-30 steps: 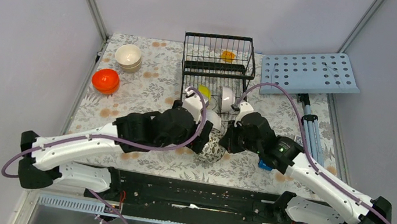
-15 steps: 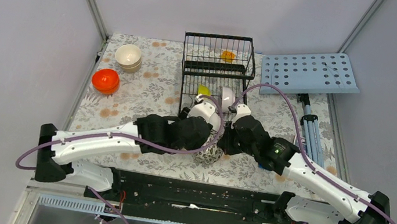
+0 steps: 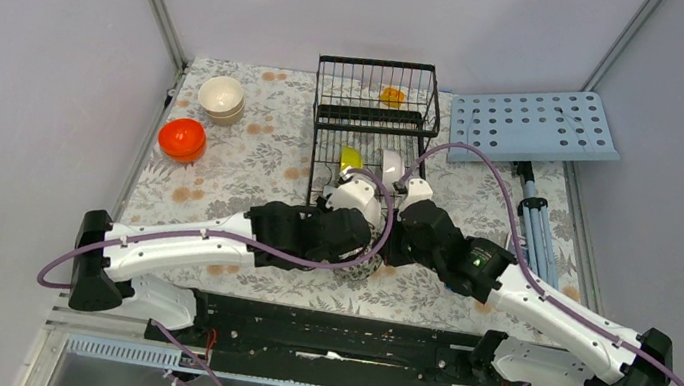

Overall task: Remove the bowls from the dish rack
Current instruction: Place the bowl at the center of the board.

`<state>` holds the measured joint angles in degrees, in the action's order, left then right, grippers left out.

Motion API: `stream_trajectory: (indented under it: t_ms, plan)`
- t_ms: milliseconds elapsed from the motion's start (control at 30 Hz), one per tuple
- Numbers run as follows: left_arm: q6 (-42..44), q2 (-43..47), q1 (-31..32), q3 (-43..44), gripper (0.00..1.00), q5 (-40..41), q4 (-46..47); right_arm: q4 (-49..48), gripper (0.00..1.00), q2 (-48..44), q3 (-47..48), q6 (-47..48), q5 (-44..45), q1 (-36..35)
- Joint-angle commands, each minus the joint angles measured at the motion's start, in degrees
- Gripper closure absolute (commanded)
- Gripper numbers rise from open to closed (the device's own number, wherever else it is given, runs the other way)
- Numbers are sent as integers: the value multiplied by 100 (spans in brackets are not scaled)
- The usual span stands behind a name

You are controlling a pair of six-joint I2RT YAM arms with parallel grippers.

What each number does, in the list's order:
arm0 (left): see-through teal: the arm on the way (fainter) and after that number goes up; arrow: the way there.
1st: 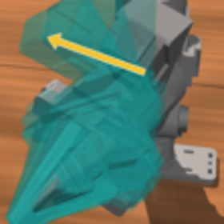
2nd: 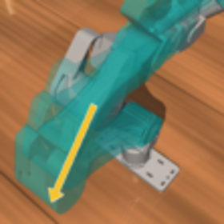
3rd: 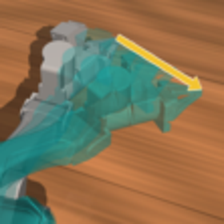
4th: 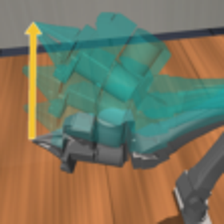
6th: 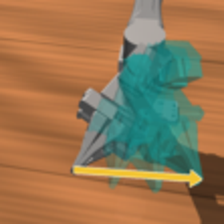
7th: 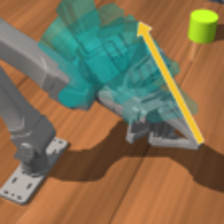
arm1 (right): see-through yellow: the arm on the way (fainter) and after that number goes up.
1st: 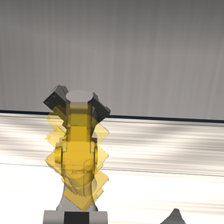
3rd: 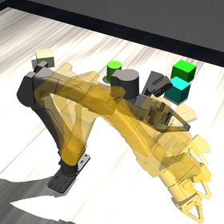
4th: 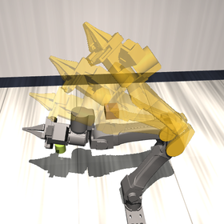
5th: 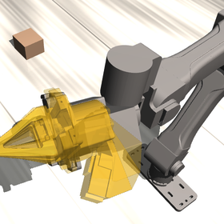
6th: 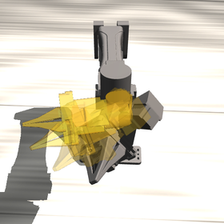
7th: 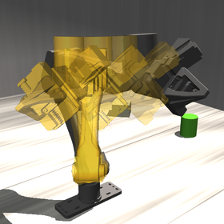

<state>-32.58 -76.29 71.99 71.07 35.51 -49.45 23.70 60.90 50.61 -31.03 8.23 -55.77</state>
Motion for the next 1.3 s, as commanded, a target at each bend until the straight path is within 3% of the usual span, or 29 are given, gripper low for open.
stream_trajectory:
  t_ms: [0,267,400,600,633,667,767,867,1033,1167,1267]
  plan:
    - [-80,84,35,-57,75,186,111,-285,100,-71,343,-148,198,-69]
    - [-92,32,39,-121,77,95,133,-341,100,-133,385,-165,194,-157]
    - [-85,89,44,-245,100,96,227,-355,100,-188,322,-167,142,-196]
    - [-173,356,43,-446,100,162,438,-587,100,-464,118,-196,38,-214]
    - [-192,431,37,-519,100,173,533,-594,94,-492,120,-194,5,-215]
    - [-200,551,35,-598,100,188,655,-569,79,-510,141,-187,-36,-214]
    - [-273,737,26,-745,100,240,840,-455,49,-517,242,-192,-163,-214]
    - [-378,914,20,-819,100,323,972,-348,31,-569,327,-224,-192,-213]
    - [-651,1295,-22,-1001,100,571,1060,68,21,-801,512,-153,-22,-215]
    - [-964,1908,-155,-1261,100,898,950,259,20,-1464,352,-29,203,-215]
    - [-1077,2486,-624,-1468,100,729,897,274,20,-2163,-144,60,260,-215]
